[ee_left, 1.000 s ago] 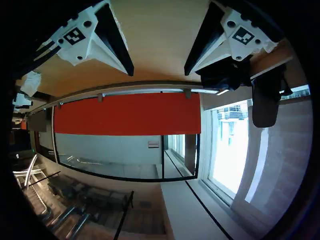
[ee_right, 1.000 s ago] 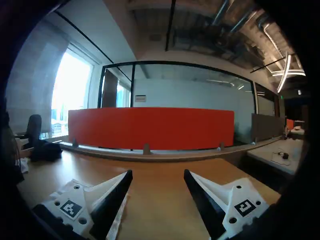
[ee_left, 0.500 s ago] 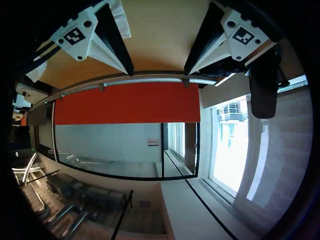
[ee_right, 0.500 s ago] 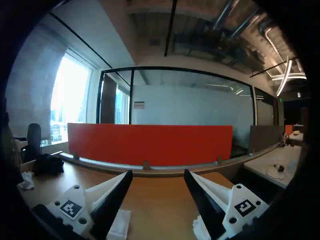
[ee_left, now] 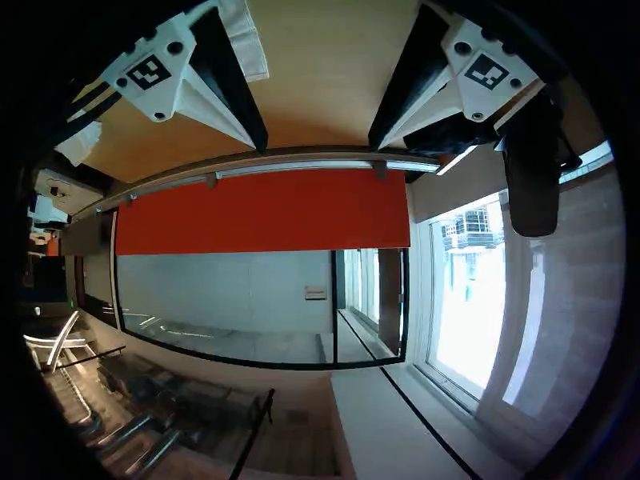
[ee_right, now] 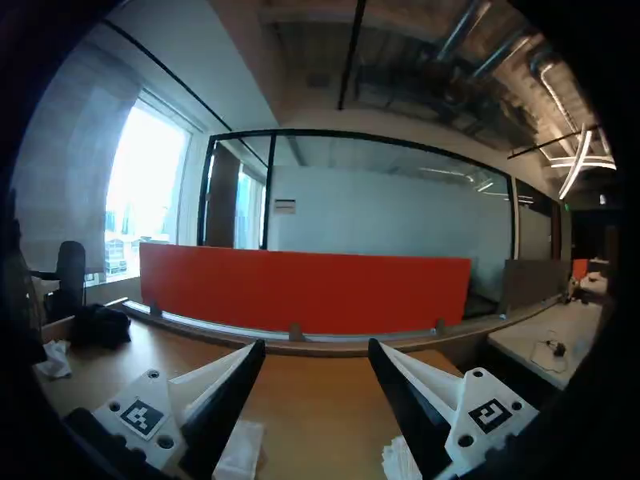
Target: Fold towel
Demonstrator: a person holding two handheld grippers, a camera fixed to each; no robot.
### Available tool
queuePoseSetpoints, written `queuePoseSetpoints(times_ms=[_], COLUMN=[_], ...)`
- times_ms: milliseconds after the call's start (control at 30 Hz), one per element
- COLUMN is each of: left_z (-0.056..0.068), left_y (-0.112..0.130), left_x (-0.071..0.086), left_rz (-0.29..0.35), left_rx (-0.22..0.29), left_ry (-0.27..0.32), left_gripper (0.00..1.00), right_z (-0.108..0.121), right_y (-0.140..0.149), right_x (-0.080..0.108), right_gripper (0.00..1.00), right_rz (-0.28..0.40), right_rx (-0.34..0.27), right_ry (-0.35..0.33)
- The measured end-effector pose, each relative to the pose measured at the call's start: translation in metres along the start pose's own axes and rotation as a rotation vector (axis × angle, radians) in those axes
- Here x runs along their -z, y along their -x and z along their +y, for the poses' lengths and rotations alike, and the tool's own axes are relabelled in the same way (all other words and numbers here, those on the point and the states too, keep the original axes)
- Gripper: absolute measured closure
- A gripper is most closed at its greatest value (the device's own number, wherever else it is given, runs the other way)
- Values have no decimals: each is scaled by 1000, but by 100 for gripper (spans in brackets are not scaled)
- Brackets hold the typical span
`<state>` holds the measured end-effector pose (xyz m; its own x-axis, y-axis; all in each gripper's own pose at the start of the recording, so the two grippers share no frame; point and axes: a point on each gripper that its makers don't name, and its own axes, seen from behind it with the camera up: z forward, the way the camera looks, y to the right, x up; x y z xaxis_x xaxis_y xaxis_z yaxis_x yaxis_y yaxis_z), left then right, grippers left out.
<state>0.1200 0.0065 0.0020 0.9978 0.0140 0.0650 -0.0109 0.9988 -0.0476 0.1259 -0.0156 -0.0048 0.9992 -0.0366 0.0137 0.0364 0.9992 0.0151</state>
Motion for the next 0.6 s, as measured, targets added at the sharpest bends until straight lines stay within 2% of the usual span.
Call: queuePoseSetpoints(times_ms=[267,600], left_z=[8,24], left_y=[2,7], left_x=[-2,-1], left_rz=[-35,-85], left_rx=[-23,-48], left_ry=[53,150], left_gripper=[7,7], right_z=[-14,-46], right_y=[-2,0], right_x=[-2,0], right_gripper=[0,0], right_rz=[-24,-77], right_rx=[24,64], right_ry=[-65,-225])
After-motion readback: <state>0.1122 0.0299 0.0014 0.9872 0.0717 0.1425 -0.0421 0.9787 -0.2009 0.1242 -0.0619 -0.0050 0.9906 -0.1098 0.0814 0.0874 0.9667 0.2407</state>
